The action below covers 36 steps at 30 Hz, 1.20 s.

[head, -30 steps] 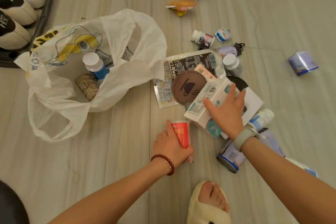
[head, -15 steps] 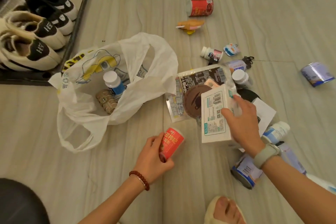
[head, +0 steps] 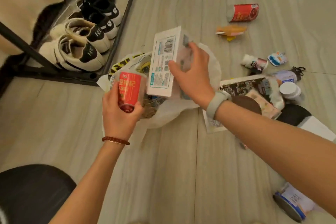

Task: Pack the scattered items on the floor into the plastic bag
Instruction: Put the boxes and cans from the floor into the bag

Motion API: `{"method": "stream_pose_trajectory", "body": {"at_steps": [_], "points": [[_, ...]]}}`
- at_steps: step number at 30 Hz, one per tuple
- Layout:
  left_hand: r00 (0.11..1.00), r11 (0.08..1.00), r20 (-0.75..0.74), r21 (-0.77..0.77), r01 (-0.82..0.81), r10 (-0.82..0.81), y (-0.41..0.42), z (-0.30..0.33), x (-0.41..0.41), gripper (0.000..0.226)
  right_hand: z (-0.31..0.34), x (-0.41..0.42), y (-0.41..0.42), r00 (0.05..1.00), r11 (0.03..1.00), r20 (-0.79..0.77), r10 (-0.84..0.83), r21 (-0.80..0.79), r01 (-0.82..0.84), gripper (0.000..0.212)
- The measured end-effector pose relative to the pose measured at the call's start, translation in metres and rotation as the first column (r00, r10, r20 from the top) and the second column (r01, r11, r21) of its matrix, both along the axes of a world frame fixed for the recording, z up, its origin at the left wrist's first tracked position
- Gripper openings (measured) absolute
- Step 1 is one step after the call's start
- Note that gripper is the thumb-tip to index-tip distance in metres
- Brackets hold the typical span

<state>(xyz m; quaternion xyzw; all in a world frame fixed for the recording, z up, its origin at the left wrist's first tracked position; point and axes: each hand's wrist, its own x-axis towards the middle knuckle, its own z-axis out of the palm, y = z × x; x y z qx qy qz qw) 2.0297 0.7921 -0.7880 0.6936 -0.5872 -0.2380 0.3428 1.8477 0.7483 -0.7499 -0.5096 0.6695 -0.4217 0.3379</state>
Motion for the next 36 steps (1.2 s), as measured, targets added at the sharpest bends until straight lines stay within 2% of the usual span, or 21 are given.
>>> {"method": "stream_pose_trajectory", "body": {"at_steps": [4,7,9,12,14,16,19,22,25,27,29,32,36], "points": [[0.993,0.991,0.039,0.083,0.104,-0.108,0.012,-0.018,0.004,0.083,-0.032,0.002,0.014,0.933,0.968,-0.336,0.127,0.245,-0.043,0.064],[0.978,0.980,0.094,0.099,0.175,-0.184,0.014,-0.029,-0.003,0.081,-0.050,-0.005,0.029,0.907,0.920,-0.379,0.185,0.390,-0.025,0.063],[0.972,0.975,0.118,0.123,0.187,-0.202,0.012,-0.034,-0.009,0.081,-0.056,-0.006,0.030,0.913,0.905,-0.377,0.158,0.426,0.020,0.063],[0.969,0.973,0.124,0.120,0.200,-0.214,0.009,-0.036,-0.015,0.082,-0.059,-0.008,0.012,0.936,0.938,-0.350,0.028,0.332,0.096,0.058],[0.964,0.971,0.139,0.107,0.215,-0.229,0.007,-0.036,-0.018,0.082,-0.054,-0.012,-0.001,0.962,0.969,-0.271,-0.026,0.229,0.090,0.050],[0.959,0.971,0.156,0.094,0.222,-0.235,0.004,-0.035,-0.021,0.081,-0.050,-0.019,-0.008,0.975,0.985,-0.223,0.018,0.170,0.020,0.041],[0.960,0.972,0.158,0.087,0.219,-0.231,0.001,-0.035,-0.025,0.081,-0.058,-0.035,0.001,0.950,0.985,-0.287,0.123,0.155,-0.081,0.036],[0.962,0.973,0.151,0.082,0.216,-0.227,0.001,-0.036,-0.028,0.081,-0.079,-0.059,0.017,0.847,0.971,-0.488,0.209,0.208,-0.119,0.041],[0.949,0.963,0.164,0.061,0.261,-0.267,0.003,-0.037,-0.034,0.081,-0.092,-0.079,0.024,0.571,0.943,-0.753,0.326,0.298,-0.146,0.051],[0.931,0.949,0.189,0.038,0.312,-0.314,0.001,-0.036,-0.039,0.079,-0.094,-0.088,0.021,0.387,0.918,-0.832,0.397,0.355,-0.177,0.060],[0.909,0.934,0.224,0.024,0.357,-0.353,-0.007,-0.034,-0.046,0.076,-0.092,-0.096,0.014,0.267,0.877,-0.838,0.476,0.433,-0.207,0.068],[0.871,0.909,0.278,0.023,0.415,-0.405,-0.021,-0.029,-0.060,0.076,-0.091,-0.103,0.005,0.232,0.854,-0.823,0.519,0.491,-0.171,0.064],[0.796,0.872,0.389,0.045,0.487,-0.464,-0.042,-0.029,-0.079,0.073,-0.087,-0.102,-0.004,0.301,0.877,-0.824,0.480,0.448,-0.172,0.035]]}}
